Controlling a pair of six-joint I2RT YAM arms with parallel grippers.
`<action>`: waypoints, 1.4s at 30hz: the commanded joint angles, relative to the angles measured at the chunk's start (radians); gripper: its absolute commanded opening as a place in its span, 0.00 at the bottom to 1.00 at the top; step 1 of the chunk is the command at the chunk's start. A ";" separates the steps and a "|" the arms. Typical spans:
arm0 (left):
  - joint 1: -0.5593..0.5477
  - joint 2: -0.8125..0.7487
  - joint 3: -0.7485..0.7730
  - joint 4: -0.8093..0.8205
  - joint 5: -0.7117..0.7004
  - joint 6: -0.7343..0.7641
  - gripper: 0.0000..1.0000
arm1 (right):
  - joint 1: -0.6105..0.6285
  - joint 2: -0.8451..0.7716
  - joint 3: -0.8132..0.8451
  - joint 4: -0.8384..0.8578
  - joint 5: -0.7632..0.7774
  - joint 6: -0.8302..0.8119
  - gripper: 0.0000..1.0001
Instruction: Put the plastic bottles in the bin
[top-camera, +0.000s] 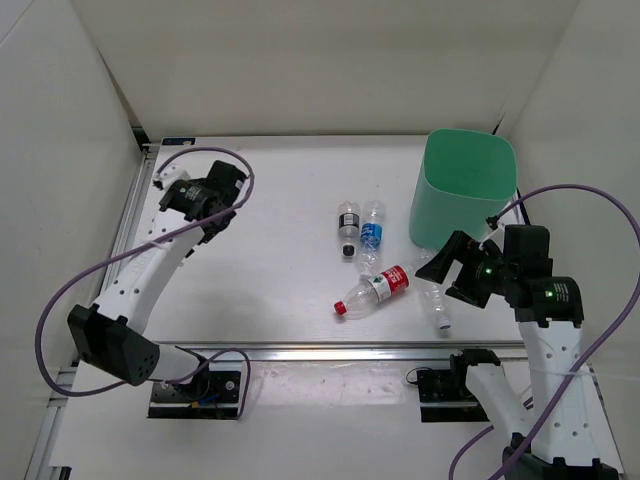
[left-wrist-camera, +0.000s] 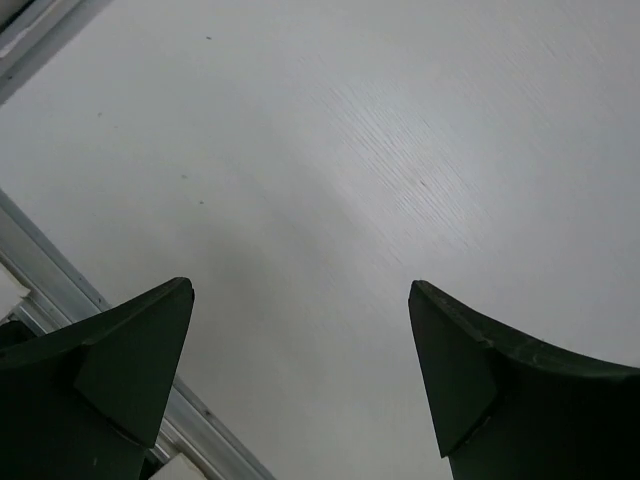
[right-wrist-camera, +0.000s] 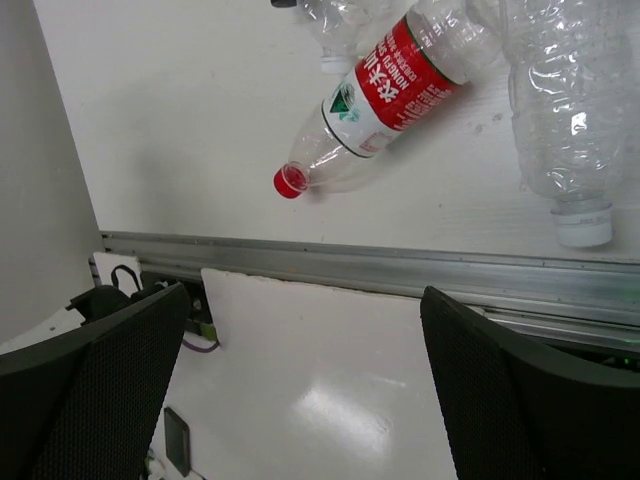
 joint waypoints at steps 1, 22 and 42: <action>-0.074 -0.022 0.055 -0.044 0.045 0.065 1.00 | 0.007 -0.005 0.008 0.054 0.042 -0.011 1.00; -0.074 -0.118 -0.002 0.185 0.307 0.398 1.00 | 0.007 0.406 -0.141 0.339 0.389 -0.107 1.00; -0.074 -0.132 -0.025 0.113 0.327 0.377 1.00 | 0.007 0.547 -0.336 0.508 0.331 -0.067 0.56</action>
